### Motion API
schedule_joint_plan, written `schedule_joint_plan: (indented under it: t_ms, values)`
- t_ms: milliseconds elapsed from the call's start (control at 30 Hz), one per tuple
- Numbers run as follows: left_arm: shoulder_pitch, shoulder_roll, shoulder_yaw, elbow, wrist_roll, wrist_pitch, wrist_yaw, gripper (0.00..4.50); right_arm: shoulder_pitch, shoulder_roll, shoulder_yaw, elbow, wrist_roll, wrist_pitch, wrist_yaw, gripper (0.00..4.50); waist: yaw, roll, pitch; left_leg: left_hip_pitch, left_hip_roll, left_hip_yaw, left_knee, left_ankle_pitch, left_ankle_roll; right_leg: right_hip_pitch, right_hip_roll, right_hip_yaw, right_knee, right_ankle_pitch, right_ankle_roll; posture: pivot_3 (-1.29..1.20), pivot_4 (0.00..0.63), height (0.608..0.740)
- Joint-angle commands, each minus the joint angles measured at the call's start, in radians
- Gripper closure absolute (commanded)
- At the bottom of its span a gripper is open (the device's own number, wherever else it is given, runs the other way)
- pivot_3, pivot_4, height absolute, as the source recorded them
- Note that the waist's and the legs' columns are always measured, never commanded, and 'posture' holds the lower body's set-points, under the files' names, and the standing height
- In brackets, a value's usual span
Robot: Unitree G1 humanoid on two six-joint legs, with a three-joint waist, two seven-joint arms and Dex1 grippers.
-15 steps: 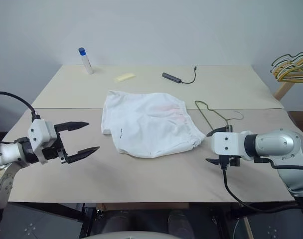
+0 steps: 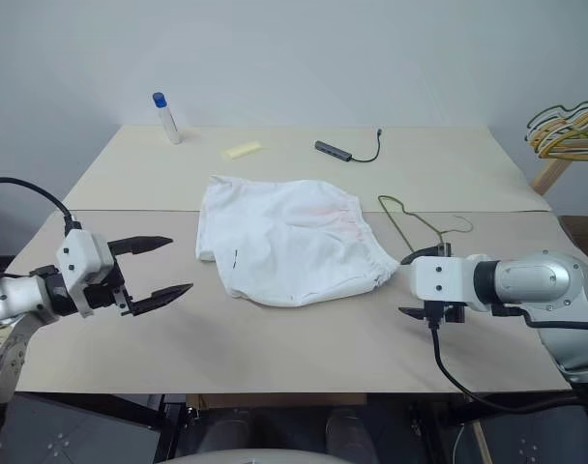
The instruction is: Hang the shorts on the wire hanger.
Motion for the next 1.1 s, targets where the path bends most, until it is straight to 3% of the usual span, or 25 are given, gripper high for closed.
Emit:
schedule_joint_plan:
  t_ms: [33, 267, 600, 833, 933, 1100]
  values:
    - [-0.029, 0.013, -0.005, -0.002, 0.013, -0.018, 0.004, 0.0, -0.014, 0.008, -0.005, 0.002, -0.002, -0.014, -0.01, 0.05, -0.001, 0.0, 0.0, 0.0, 0.0, 0.0, 0.0, 0.0, 0.0, 0.0, 0.0, 0.0, 0.0, 0.0, 0.0, -0.02, 0.0, 0.74]
    - [-0.01, 0.043, -0.048, 0.01, 0.033, -0.013, -0.048, 0.0, -0.047, 0.029, -0.008, 0.055, -0.037, -0.097, -0.049, 0.05, -0.008, 0.0, 0.0, 0.0, 0.0, 0.0, 0.0, 0.0, 0.0, 0.0, 0.0, 0.0, 0.0, 0.0, 0.0, -0.05, 0.0, 0.74]
    - [-0.037, 0.105, -0.12, 0.061, 0.094, -0.004, -0.097, 0.0, -0.288, 0.139, 0.237, 0.369, -0.377, -0.359, -0.218, 0.05, -0.036, 0.0, 0.0, 0.0, 0.0, 0.0, 0.0, 0.0, 0.0, -0.001, 0.001, 0.0, 0.0, 0.0, 0.0, -0.07, 0.0, 0.74]
    - [0.011, 0.151, -0.092, 0.079, 0.115, -0.018, -0.106, 0.0, -0.43, 0.2, 0.347, 0.608, -0.508, -0.563, -0.302, 0.05, -0.046, 0.001, 0.0, -0.001, 0.0, 0.0, 0.0, 0.0, 0.0, -0.003, 0.0, 0.001, 0.001, 0.0, -0.001, -0.04, 0.0, 0.74]
    - [0.028, 0.153, -0.082, 0.071, 0.119, -0.015, -0.096, 0.0, -0.468, 0.213, 0.381, 0.681, -0.544, -0.623, -0.318, 0.61, -0.049, 0.001, 0.0, -0.001, 0.0, 0.0, 0.0, 0.0, 0.0, -0.002, 0.0, 0.0, 0.002, 0.0, -0.001, -0.03, 0.0, 0.74]
    - [0.058, 0.146, -0.064, 0.053, 0.115, -0.01, -0.08, 0.0, -0.494, 0.223, 0.398, 0.74, -0.549, -0.691, -0.317, 2.32, -0.047, 0.001, 0.0, -0.001, 0.0, -0.001, 0.0, 0.0, 0.0, -0.002, -0.001, 0.0, 0.001, 0.0, -0.001, -0.01, 0.0, 0.74]
